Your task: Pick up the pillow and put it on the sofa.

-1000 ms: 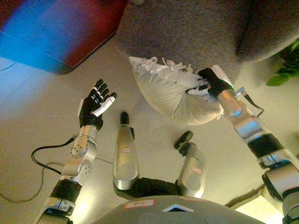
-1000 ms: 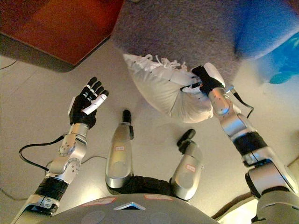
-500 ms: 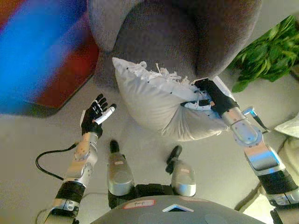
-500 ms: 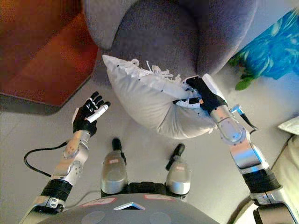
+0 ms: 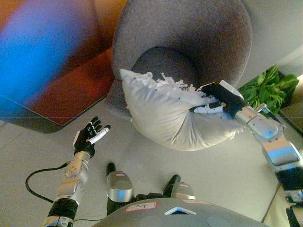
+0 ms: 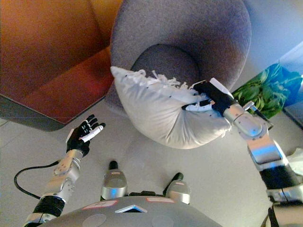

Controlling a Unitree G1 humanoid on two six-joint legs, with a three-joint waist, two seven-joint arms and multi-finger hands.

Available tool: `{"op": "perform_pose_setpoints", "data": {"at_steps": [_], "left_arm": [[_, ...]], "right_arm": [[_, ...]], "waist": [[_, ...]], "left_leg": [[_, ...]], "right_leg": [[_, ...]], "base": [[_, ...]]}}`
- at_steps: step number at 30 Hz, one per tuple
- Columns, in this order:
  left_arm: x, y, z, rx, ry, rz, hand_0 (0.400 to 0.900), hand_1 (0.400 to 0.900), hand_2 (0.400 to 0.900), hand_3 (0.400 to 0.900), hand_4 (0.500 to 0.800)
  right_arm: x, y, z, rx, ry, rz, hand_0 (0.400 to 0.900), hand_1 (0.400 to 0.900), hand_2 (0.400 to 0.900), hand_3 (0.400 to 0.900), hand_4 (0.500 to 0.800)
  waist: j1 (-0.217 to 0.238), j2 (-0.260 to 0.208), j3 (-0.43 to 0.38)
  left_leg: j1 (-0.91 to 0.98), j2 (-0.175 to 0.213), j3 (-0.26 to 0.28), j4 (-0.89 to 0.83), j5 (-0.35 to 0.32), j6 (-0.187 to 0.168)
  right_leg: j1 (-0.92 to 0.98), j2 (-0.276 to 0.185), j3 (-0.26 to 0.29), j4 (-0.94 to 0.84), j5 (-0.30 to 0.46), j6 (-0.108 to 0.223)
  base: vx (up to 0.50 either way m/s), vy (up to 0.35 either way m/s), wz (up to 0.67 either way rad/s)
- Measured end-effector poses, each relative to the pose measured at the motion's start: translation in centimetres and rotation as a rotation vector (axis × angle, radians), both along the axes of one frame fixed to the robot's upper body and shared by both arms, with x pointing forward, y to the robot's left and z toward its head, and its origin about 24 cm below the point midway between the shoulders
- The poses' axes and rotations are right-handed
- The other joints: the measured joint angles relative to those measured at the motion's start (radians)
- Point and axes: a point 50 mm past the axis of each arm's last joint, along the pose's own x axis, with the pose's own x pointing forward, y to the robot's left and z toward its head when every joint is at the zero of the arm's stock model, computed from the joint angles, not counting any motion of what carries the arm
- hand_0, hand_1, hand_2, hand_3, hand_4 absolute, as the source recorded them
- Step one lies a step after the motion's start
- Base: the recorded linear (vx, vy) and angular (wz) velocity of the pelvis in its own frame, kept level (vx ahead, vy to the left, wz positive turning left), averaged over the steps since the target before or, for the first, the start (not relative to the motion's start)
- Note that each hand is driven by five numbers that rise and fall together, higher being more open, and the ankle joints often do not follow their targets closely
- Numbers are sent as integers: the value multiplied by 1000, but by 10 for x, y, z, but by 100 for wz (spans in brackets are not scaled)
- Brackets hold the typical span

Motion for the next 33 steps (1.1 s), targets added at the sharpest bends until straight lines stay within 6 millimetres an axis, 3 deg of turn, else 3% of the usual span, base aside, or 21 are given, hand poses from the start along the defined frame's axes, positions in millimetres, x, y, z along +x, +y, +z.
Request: {"op": "perform_pose_setpoints", "data": {"at_steps": [6,9,11,12,15,19,21,25,28,30,33], "left_arm": [[-4,13,16,58,6,-98,900,900,900,900,800],[-5,14,17,63,9,-102,900,900,900,900,800],[-6,22,23,93,22,-137,900,900,900,900,800],[-5,22,25,91,17,-149,900,900,900,900,800],[3,20,31,78,1,-186,900,900,900,900,800],[-1,20,28,72,14,-190,900,900,900,900,800],[-2,20,28,70,19,-193,900,900,900,900,800],[-2,20,27,75,21,-184,900,900,900,900,800],[-2,18,26,78,23,-183,900,900,900,900,800],[-1,16,26,79,21,-184,900,900,900,900,800],[-1,13,24,78,27,-196,900,900,900,900,800]], "right_arm": [[30,-55,-20,-69,208,-195,400,400,400,400,500],[32,-58,-21,-77,218,-209,400,400,400,400,500],[47,-77,-9,-108,241,-292,400,400,400,400,500],[53,-82,-2,-112,235,-329,900,900,900,900,800],[57,-102,12,-107,190,-501,900,900,900,900,800],[67,-109,36,-105,83,-638,900,900,900,900,800],[75,-110,63,-64,-67,-732,900,900,900,900,800],[85,-106,98,-47,-243,-816,900,900,900,900,800],[88,-101,110,-45,-326,-826,900,900,900,900,800],[91,-94,118,-11,-385,-812,900,900,900,900,800],[95,-75,123,78,-457,-742,900,900,900,900,800]], "waist": [[83,-22,-11],[87,-22,-11],[144,-20,-6],[166,-13,0],[212,-11,18],[255,-5,40],[265,3,55],[262,3,56],[256,4,56],[244,4,56],[198,8,55]], "left_leg": [[-18,-2,-55,-9,20,-3],[-18,-3,-59,-10,21,-3],[-28,-2,-92,-27,39,-9],[-38,-2,-112,-29,45,-10],[-66,-2,-152,-29,57,-16],[-84,-1,-175,-27,62,-18],[-84,-1,-187,-27,62,-18],[-48,-1,-179,-43,63,-16],[-1,0,-148,-66,64,-9],[23,-1,-124,-75,66,-5],[48,-3,-91,-80,66,-2]], "right_leg": [[36,14,-56,-29,5,-7],[41,17,-59,-36,8,-11],[61,34,-97,-65,13,-16],[73,40,-113,-73,13,-16],[80,55,-145,-89,13,-15],[86,67,-158,-103,19,-20],[96,70,-161,-103,26,-28],[113,69,-157,-103,53,-60],[127,64,-143,-103,76,-84],[129,57,-134,-103,83,-82],[125,48,-113,-103,83,-82]], "base": [[121,-64,24],[34,-35,11],[112,-172,49],[106,-186,49],[52,-87,23],[5,-23,6],[-11,53,-11],[-6,120,-21],[-11,124,-29],[-42,117,-30],[-70,120,-34]]}}
